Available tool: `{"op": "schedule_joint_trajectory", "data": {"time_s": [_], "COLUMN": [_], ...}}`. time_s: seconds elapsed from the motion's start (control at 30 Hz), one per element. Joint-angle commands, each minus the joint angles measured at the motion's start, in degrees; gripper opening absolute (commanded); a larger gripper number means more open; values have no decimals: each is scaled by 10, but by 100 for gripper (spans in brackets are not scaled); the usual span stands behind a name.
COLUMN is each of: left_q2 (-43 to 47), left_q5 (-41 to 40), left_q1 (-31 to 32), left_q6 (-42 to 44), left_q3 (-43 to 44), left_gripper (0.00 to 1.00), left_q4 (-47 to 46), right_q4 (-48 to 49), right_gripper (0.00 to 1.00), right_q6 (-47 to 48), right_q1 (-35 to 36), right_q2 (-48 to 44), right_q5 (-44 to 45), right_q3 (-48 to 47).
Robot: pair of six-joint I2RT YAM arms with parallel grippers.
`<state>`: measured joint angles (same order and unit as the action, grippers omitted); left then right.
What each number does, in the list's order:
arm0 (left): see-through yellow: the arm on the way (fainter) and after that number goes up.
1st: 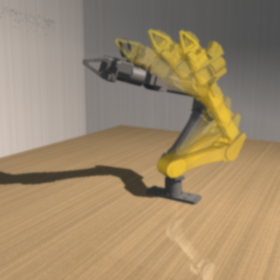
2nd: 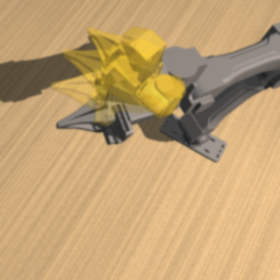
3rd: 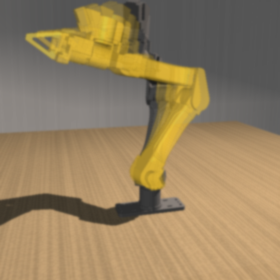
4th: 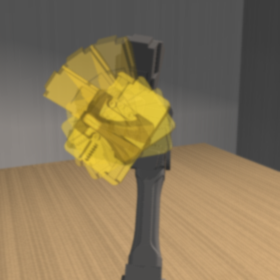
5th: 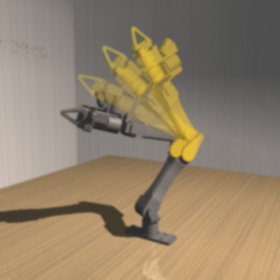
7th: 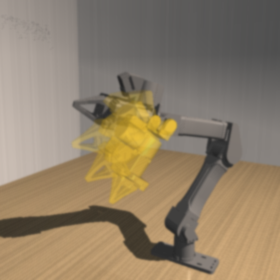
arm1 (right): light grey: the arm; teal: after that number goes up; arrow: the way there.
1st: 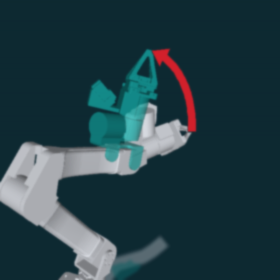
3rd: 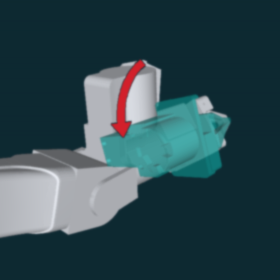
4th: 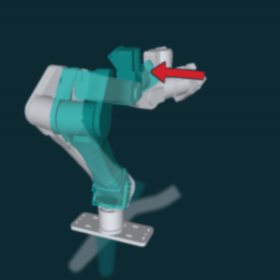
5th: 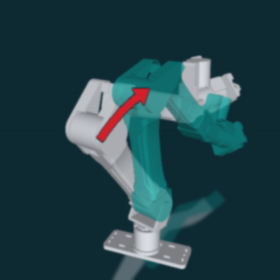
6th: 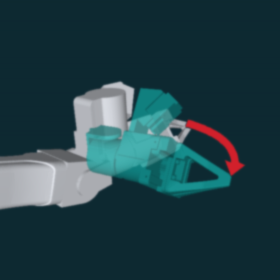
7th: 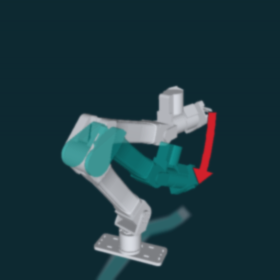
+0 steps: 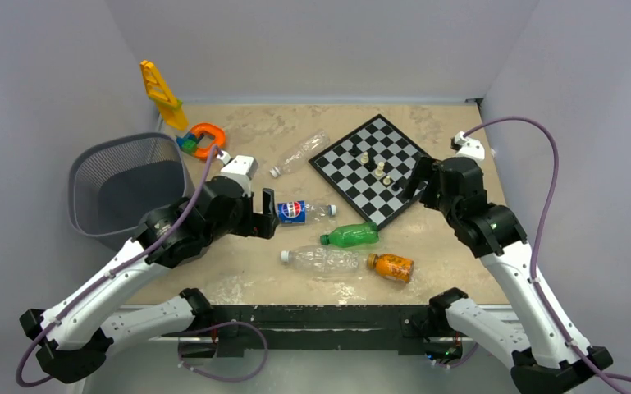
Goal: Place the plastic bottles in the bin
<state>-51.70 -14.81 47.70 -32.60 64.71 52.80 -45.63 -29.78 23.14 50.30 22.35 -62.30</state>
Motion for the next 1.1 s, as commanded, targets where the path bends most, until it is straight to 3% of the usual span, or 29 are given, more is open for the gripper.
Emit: {"op": "schedule_joint_trajectory", "data": {"time_s": [0.0, 0.07, 0.17, 0.4, 0.53, 0.73, 1.07], "left_q2": [13, 16, -57, -227, -301, -338, -417], "left_q5": [-19, -3, 48, -13, -10, 24, -13], "left_q1": [3, 3, 9, 180, 234, 248, 244], "left_q6": [-17, -26, -12, 67, 120, 182, 264], "left_q3": [-15, -13, 58, 123, 150, 113, 43], "left_gripper": [100, 100, 100, 100, 100, 96, 100], "left_q4": [-43, -59, -5, -13, -13, -65, -139], "right_q4": [27, 30, 36, 58, 41, 38, 42], "right_gripper": [99, 99, 99, 99, 99, 99, 99], "right_q6": [2, 5, 6, 14, 21, 30, 36], "right_q1": [2, 2, 2, 2, 1, 2, 2], "right_q2": [-26, -36, -56, -104, -121, -133, -136], "right_q5": [-9, -14, -29, -61, -34, -34, -57], "right_q3": [2, 6, 12, 28, 26, 35, 44]}}
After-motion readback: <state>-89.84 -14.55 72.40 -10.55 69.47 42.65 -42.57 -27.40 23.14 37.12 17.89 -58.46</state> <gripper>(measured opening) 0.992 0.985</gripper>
